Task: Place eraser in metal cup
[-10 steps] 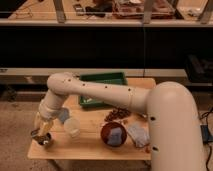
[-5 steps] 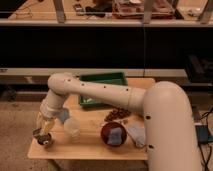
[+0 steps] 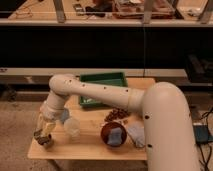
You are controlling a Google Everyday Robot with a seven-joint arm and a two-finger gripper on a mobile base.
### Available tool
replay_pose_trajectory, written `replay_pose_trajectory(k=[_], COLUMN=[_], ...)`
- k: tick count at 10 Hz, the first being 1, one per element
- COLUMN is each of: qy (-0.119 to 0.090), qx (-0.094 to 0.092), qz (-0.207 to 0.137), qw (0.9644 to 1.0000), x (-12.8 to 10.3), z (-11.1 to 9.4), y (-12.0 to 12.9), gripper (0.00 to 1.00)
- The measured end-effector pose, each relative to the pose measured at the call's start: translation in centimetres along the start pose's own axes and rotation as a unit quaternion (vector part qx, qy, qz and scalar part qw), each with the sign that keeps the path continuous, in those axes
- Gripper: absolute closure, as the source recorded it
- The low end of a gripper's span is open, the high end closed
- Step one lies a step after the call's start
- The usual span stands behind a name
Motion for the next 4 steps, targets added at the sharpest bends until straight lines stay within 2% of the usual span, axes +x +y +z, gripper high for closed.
replay_pose_trajectory(k=[4], qy=[-0.006], qx=[0.002], qz=[-0.005], qw=[1.0], x=[-0.02], z=[-0.44], y=[0.09], gripper=[0.2])
